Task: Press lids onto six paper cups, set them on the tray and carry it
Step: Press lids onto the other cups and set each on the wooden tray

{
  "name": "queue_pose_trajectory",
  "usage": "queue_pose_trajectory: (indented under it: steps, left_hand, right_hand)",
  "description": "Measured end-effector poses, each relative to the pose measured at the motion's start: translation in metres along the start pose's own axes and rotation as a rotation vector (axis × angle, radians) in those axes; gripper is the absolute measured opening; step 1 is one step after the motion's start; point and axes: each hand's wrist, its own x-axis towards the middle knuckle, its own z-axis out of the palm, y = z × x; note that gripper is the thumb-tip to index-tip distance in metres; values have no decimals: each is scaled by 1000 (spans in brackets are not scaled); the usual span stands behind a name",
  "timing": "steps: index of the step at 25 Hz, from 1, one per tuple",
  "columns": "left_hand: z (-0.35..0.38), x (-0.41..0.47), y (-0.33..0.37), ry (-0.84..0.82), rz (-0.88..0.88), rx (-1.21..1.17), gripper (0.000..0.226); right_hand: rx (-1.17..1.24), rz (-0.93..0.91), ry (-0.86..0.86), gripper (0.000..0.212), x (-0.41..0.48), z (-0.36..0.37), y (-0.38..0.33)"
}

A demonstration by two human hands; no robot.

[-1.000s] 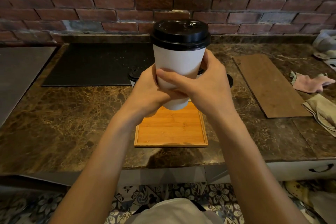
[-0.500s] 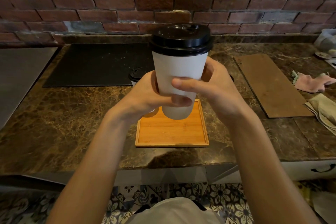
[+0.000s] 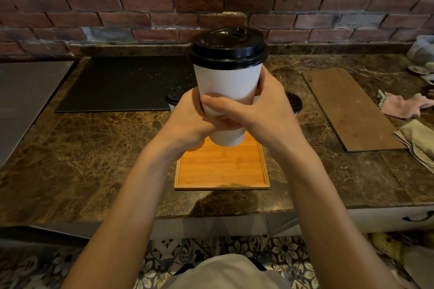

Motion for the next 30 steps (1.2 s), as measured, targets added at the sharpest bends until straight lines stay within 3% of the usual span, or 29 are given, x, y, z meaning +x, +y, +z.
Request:
queue_pose_trajectory:
  steps: [9, 16, 26, 30]
  left_hand:
    - [4, 5, -8, 100, -23, 97, 39]
    - [-3, 3, -2, -9, -11, 76, 50]
    - [-9, 1, 9, -163, -65, -124, 48]
    - [-8, 0, 7, -150, -110, -133, 47]
  right_hand:
    - [-137, 17, 179, 90, -2, 14, 3]
    - [-125, 5, 133, 88, 4, 3, -1]
    - [119, -18, -74, 58, 7, -11, -5]
    - [157, 6, -130, 41, 9, -11, -3]
